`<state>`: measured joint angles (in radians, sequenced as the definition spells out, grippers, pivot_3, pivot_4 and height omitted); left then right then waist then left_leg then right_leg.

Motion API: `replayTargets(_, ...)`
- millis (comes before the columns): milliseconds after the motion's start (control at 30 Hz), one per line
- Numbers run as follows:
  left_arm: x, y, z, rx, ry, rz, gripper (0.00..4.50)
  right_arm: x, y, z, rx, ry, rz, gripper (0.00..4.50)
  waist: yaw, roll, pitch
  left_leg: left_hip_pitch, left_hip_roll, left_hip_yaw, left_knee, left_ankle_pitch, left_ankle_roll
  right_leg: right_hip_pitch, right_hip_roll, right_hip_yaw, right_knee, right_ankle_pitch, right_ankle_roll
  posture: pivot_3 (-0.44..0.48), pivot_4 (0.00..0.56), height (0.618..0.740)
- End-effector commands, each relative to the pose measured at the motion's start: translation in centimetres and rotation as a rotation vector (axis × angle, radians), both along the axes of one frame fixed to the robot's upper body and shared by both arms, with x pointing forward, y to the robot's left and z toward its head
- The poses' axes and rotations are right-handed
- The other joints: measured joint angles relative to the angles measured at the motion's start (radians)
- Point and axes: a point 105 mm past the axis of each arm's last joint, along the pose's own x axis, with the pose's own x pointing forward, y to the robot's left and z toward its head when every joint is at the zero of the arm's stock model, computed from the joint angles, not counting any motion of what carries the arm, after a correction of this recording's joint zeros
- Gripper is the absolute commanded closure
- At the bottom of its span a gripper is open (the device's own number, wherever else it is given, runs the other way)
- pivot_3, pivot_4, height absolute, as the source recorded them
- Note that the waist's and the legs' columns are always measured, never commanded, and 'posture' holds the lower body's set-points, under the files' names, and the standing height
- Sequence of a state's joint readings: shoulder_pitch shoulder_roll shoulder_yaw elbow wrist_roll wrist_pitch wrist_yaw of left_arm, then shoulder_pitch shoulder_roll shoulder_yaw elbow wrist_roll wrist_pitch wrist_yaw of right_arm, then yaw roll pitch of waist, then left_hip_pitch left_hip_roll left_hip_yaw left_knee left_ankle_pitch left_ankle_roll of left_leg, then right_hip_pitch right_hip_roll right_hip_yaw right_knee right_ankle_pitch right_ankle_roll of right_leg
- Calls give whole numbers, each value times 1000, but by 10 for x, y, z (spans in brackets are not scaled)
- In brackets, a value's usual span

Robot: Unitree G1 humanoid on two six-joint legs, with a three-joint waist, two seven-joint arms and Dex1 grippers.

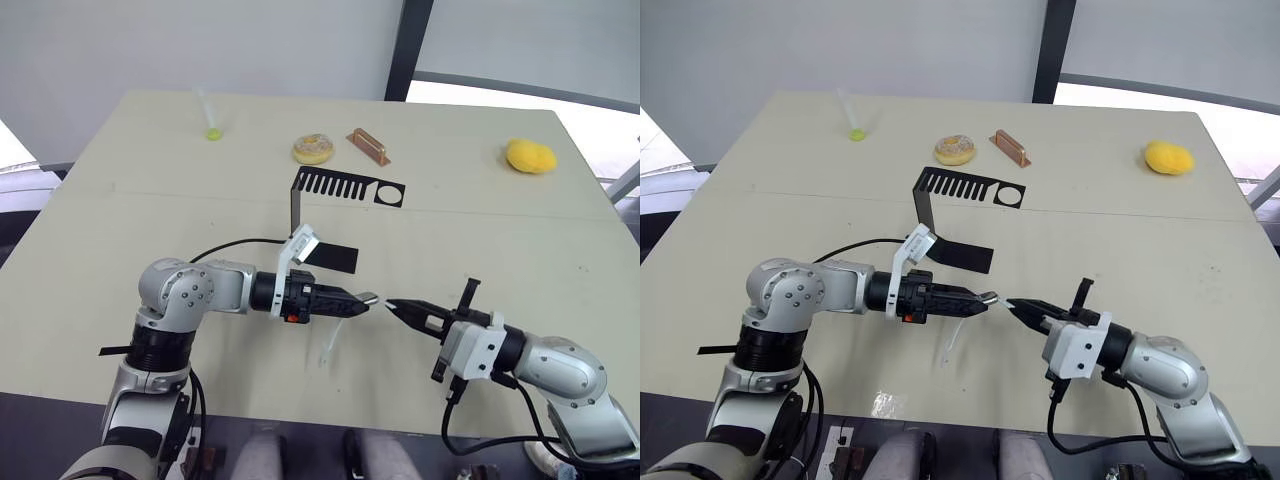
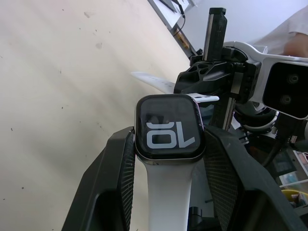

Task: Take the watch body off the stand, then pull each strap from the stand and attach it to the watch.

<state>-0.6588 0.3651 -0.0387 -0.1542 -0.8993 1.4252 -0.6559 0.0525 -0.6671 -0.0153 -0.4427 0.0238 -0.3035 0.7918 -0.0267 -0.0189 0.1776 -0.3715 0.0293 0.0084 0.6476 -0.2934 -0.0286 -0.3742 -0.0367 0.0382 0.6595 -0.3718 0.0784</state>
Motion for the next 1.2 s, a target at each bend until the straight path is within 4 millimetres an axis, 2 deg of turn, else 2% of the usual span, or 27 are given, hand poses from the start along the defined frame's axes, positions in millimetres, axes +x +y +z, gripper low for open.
replayTargets(33,-14,-13,10,-25,-46,-90,2919,-3,8,12,32,-60,25,4500,0,0,0,0,0,0,0,0,0,0,0,0,0,0,0,0,150,740)
replayTargets(1200,-17,-18,7,-17,-59,-109,2919,1,15,7,8,-55,38,4500,-1,0,0,0,0,0,0,0,0,0,0,0,0,0,0,0,150,740)
